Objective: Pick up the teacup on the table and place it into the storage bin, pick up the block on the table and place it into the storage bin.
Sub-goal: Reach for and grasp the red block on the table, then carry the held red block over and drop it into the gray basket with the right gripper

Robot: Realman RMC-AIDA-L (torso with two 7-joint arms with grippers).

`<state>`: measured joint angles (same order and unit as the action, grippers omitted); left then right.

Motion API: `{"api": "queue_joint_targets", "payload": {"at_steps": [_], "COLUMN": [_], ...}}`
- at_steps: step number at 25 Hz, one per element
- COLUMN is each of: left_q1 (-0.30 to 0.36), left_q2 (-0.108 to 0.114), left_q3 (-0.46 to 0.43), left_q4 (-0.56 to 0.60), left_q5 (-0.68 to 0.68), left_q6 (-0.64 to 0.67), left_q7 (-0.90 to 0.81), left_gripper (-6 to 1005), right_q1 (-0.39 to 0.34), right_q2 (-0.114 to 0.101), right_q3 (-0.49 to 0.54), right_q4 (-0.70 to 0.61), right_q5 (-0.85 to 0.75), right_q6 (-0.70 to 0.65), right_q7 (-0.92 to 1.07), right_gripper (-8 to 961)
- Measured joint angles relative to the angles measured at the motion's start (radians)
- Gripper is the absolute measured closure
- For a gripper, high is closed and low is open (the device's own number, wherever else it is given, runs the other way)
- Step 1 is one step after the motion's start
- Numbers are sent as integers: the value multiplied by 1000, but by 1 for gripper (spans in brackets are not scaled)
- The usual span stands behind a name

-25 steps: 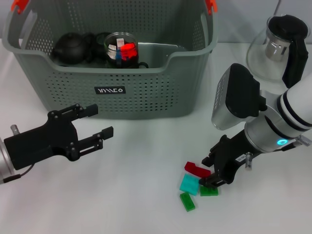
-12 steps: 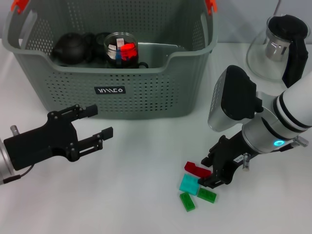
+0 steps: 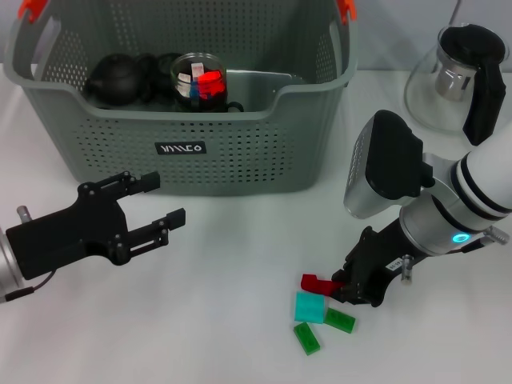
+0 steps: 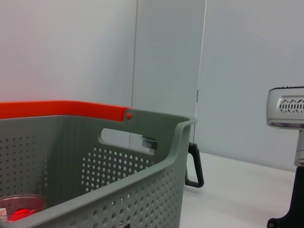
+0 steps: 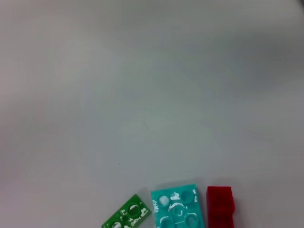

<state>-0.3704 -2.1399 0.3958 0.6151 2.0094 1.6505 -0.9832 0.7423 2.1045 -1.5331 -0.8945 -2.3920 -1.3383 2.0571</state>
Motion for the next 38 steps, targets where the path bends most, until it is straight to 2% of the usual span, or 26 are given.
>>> {"api": "queue_joint_targets", "payload": {"at_steps": [5, 8, 12, 16, 19, 21, 25, 29, 32, 35, 38], "left_q1": [-1, -1, 0, -4, -16, -23, -34, -41, -42, -40, -33], "left_q2": [-1, -2, -2, -1, -1, 0, 0, 0, 0, 0, 3], "left_q3": [0, 0, 0, 0, 0, 0, 0, 0, 0, 0, 0], "left_q4": [0, 0, 0, -1, -13, -20, -24, -25, -25, -22, -14], "left_q5": [0, 0, 0, 0, 0, 0, 0, 0, 0, 0, 1], "left_q6": [0, 0, -10, -21, -28, -32, -36, -37, -39, -54, -59], "left_q7": [0, 0, 0, 0, 0, 0, 1, 1, 1, -5, -8], "left_gripper": [309, 309, 308, 309, 309, 309, 308, 308, 309, 309, 309], "right_q1": [-5, -21, -97, -153, -166, -170, -177, -165, -145, -105, -25], "right_q2": [-3, -6, -8, -20, -31, -32, -18, -13, -12, -22, -46], "right_q3": [10, 66, 296, 540, 654, 701, 785, 809, 804, 737, 675], "right_q4": [-2, -16, -59, 4, 114, 163, 184, 129, 4, -211, -355], "right_q5": [19, 57, 197, 408, 527, 580, 696, 828, 887, 804, 605], "right_q6": [-3, -22, -118, -274, -410, -481, -554, -542, -424, -251, -137], "right_q7": [-3, -37, -208, -448, -621, -698, -768, -713, -534, -275, -41], "right_gripper": [749, 751, 752, 752, 753, 753, 752, 753, 753, 753, 752]}}
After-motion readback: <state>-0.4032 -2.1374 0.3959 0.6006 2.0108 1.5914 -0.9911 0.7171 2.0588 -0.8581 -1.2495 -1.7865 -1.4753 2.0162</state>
